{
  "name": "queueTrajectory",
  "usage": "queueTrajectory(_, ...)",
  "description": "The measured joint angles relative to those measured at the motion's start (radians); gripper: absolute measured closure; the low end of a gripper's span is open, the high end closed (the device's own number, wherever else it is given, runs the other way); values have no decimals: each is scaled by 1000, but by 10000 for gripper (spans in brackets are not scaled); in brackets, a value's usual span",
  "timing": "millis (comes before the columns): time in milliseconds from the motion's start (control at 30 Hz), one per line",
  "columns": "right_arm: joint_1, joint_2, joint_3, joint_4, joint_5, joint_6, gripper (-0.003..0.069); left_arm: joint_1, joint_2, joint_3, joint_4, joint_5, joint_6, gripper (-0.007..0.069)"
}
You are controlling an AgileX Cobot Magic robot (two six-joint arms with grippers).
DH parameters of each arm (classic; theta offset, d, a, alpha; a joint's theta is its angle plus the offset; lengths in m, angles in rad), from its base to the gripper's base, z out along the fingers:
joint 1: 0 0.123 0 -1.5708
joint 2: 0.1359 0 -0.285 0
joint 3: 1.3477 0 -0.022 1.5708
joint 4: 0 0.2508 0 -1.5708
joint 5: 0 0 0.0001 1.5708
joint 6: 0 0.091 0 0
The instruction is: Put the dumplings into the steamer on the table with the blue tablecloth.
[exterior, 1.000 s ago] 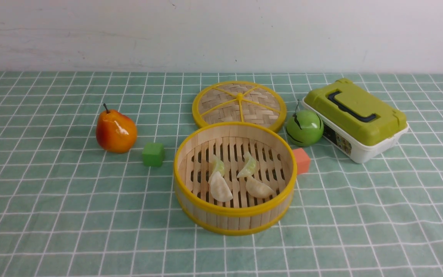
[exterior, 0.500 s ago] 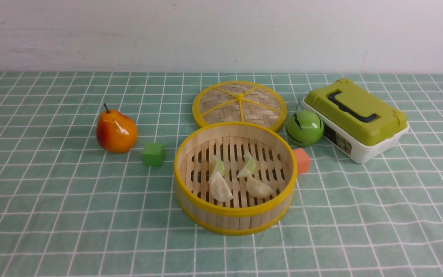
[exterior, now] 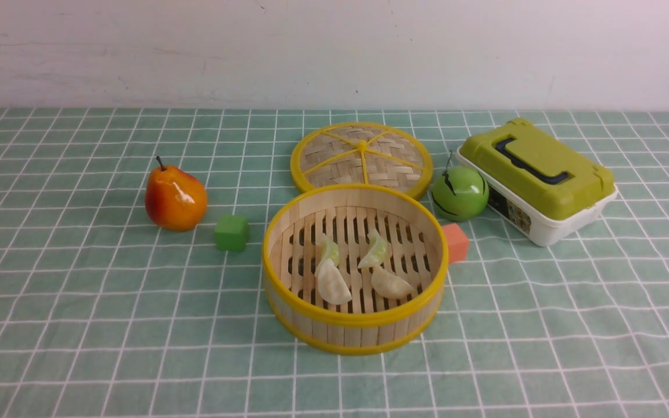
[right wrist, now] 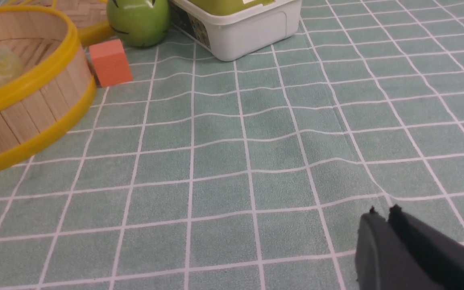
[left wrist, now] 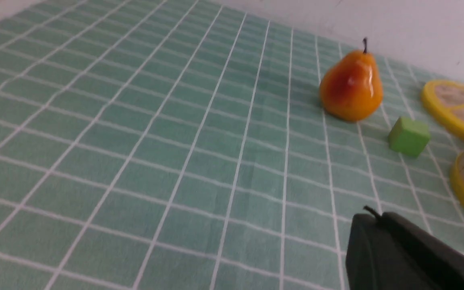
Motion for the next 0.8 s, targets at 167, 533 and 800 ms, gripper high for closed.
queueTrajectory(167, 0, 0, 0, 0, 0, 0, 617, 0, -13, 24, 4, 58, -13, 638)
queueTrajectory(533, 0, 0, 0, 0, 0, 0, 599, -25, -13, 24, 26, 73, -14, 638)
queueTrajectory(800, 0, 0, 0, 1, 0, 0, 586, -29, -13, 24, 26, 69, -14, 638)
